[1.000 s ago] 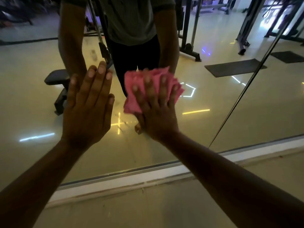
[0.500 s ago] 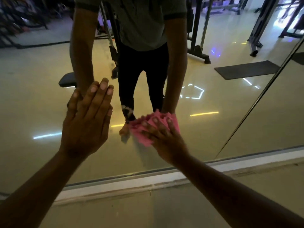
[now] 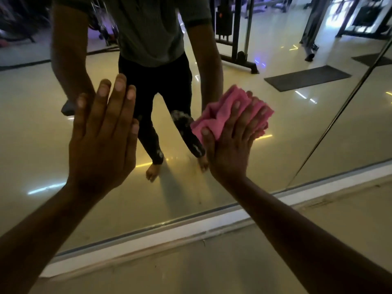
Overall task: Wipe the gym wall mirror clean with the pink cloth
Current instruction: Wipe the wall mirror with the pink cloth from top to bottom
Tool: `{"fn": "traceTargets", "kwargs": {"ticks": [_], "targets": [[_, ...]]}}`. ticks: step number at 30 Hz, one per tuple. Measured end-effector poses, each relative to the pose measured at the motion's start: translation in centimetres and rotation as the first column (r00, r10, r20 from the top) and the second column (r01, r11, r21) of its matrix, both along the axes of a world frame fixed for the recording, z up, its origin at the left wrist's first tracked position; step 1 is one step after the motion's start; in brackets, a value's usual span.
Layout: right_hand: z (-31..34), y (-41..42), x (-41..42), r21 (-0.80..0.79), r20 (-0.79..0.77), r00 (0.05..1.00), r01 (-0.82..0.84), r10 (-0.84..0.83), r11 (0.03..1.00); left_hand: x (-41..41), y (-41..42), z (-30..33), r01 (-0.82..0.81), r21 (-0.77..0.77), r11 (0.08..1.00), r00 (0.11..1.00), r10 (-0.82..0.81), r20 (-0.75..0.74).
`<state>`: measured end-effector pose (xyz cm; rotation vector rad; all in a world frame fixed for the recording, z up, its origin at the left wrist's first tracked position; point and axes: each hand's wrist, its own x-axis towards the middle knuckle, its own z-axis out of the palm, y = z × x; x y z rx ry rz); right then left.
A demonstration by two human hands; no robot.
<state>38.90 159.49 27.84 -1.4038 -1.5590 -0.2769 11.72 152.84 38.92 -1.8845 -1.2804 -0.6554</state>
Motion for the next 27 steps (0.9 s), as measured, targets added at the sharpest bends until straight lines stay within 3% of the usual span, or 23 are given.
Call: {"fn": "traceTargets", "kwargs": {"ticks": [2,4,6,8,10,11,13,16,17,18,20,21,22,24,25,27], "targets": [[-0.5,-0.5,-1.7,0.054,0.069,0.994,-0.094,0.09,0.994,-0.1,-0.1,-0.2,0.018,0.003,1.0,1.0,-0.018,0.006],[-5.1,-1.0,0.5,0.053,0.38,0.905,-0.229,0.193,0.972,-0.1,0.0,-0.3,0.018,0.016,1.0,1.0,-0.018,0.0],[-8.0,-1.2,4.6,0.031,0.547,0.824,-0.196,0.147,0.98,0.4,-0.1,-0.7,0.004,0.029,1.0,1.0,-0.005,0.024],[-6.6,-1.5,3.8,-0.003,0.388,0.911,-0.151,0.14,0.989,0.6,0.0,-1.2,-0.004,0.042,0.999,0.999,0.002,0.053],[-3.4,-1.5,-1.1,-0.054,-0.007,0.998,-0.057,0.057,0.997,0.6,0.3,-2.0,-0.016,0.043,0.999,0.998,0.014,0.054],[-2.1,-1.3,-3.3,-0.059,-0.109,0.993,-0.053,0.046,0.997,0.6,0.5,-2.2,-0.019,0.049,0.999,0.998,0.016,0.057],[-2.5,-2.0,-4.7,0.002,0.007,0.989,-0.146,0.146,0.989,0.6,0.4,-2.8,-0.025,0.036,0.999,0.997,0.022,0.072],[-6.2,-1.9,0.5,-0.013,0.521,0.819,-0.273,0.24,0.962,0.2,0.1,-2.6,-0.013,0.032,0.999,0.998,0.011,0.062],[-5.8,-1.7,2.0,0.003,0.558,0.799,-0.27,0.222,0.963,0.0,-0.1,-2.4,-0.003,0.035,0.999,0.998,0.0,0.07],[-4.2,-1.5,2.1,0.02,0.505,0.842,-0.232,0.19,0.973,-0.2,-0.2,-2.2,0.003,0.038,0.999,0.996,-0.007,0.088],[1.8,-0.6,-1.2,0.054,0.185,0.981,-0.07,0.059,0.996,-0.8,-0.2,-1.9,-0.005,0.049,0.999,0.995,0.001,0.101],[4.8,-0.1,-3.4,0.063,0.059,0.998,-0.014,0.011,0.998,-1.1,-0.1,-1.7,-0.01,0.053,0.999,0.995,0.005,0.095],[6.9,0.0,-5.2,0.086,0.04,0.999,-0.017,0.014,0.996,-1.3,-0.1,-1.6,-0.012,0.054,0.998,0.995,0.007,0.096],[6.2,-0.6,-6.6,0.137,0.281,0.946,-0.205,0.16,0.969,-2.0,-0.4,-1.4,-0.014,0.046,0.999,0.995,0.009,0.103],[4.0,-1.1,-5.7,0.101,0.443,0.866,-0.306,0.233,0.946,-2.1,-0.5,-1.3,-0.004,0.041,0.999,0.995,0.0,0.099],[0.3,-1.5,-1.8,0.047,0.674,0.704,-0.343,0.223,0.938,-2.4,-0.9,-1.1,0.003,0.031,1.0,0.995,-0.006,0.099]]}}
